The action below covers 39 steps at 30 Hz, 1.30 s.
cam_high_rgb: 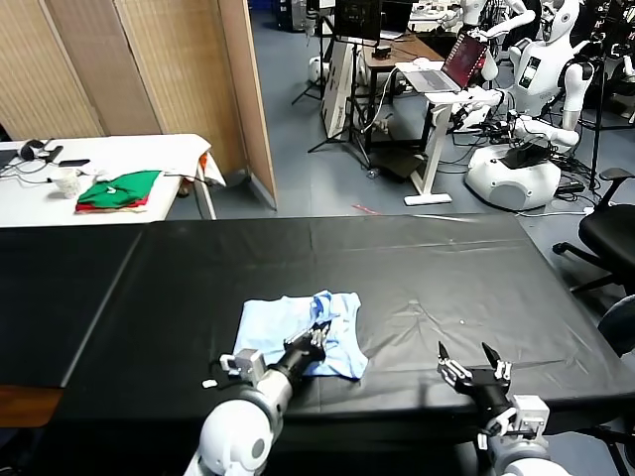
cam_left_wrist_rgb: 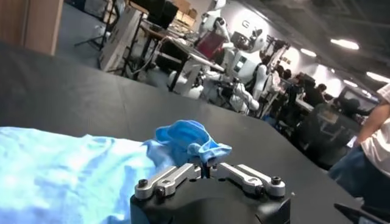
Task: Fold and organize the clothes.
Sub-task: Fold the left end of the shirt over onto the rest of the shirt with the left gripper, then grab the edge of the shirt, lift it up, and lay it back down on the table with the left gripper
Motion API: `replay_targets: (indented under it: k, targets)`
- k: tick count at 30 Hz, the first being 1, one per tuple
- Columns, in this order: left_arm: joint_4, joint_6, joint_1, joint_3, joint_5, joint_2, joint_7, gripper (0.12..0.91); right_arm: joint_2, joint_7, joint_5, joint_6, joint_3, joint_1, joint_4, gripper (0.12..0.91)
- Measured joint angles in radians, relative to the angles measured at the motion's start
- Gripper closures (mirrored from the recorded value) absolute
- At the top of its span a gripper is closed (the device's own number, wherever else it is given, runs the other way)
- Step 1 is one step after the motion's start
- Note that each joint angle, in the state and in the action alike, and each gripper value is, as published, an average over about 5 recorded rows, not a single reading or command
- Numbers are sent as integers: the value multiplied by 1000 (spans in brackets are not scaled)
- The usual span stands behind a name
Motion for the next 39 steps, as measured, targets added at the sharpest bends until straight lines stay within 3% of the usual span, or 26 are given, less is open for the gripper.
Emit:
replay_targets:
  k: [4,7,15,18,23,30,39]
  targets:
    - [21,-17,9,0,21,-17,1,845,-4,-10,-4,0,-13,2,-3,118]
    - [33,-29,16,0,21,-34,4,750,-14,-23,-5,2,-25,2,-2,118]
    - [25,-34,28,-16,-81,-98,14,264,-72,-56,34,5,-95,19,-11,118]
    - [5,-46,37,-35,-88,-105,14,159,-97,-64,46,-3,-131,39,-19,118]
    - [-42,-77,52,-86,-23,-74,16,124,-121,-61,42,-13,-207,109,-54,118]
    - [-101,-120,94,-193,85,13,17,123,-111,-52,5,-15,-338,262,-162,118]
    - [-90,-171,153,-283,182,20,20,123,-102,-13,-146,-95,-421,349,-274,118]
